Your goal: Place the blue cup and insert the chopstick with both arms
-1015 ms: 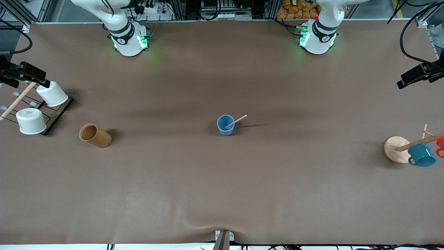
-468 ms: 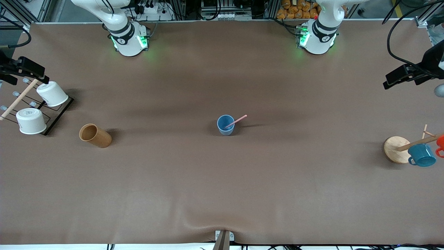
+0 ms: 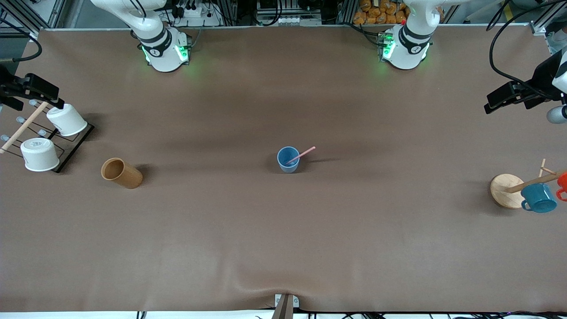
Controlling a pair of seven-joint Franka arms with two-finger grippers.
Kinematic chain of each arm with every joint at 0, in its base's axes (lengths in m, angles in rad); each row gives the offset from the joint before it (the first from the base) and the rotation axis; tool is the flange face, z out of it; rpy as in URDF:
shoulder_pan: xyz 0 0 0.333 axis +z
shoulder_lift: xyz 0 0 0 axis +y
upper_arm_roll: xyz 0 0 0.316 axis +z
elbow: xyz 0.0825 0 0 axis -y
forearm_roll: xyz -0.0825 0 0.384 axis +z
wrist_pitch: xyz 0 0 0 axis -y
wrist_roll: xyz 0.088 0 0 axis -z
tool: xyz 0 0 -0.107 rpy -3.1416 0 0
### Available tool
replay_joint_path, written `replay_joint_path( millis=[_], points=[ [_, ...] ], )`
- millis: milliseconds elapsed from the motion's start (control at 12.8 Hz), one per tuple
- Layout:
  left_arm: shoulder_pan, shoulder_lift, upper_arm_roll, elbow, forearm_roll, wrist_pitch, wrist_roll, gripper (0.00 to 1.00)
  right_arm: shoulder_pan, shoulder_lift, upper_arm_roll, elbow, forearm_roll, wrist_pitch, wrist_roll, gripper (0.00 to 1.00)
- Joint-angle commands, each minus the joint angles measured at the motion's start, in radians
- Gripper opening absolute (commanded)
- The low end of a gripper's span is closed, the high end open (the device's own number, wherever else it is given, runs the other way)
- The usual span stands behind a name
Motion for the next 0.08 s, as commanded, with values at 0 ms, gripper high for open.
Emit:
replay_joint_path(
  millis=[0],
  points=[
    [-0.002, 0.004, 0.001, 0.011, -0.006, 0.005, 0.003, 1.00, -0.018, -0.004, -0.001, -0.003, 0.009, 0.011, 0.005, 1.00]
  ],
)
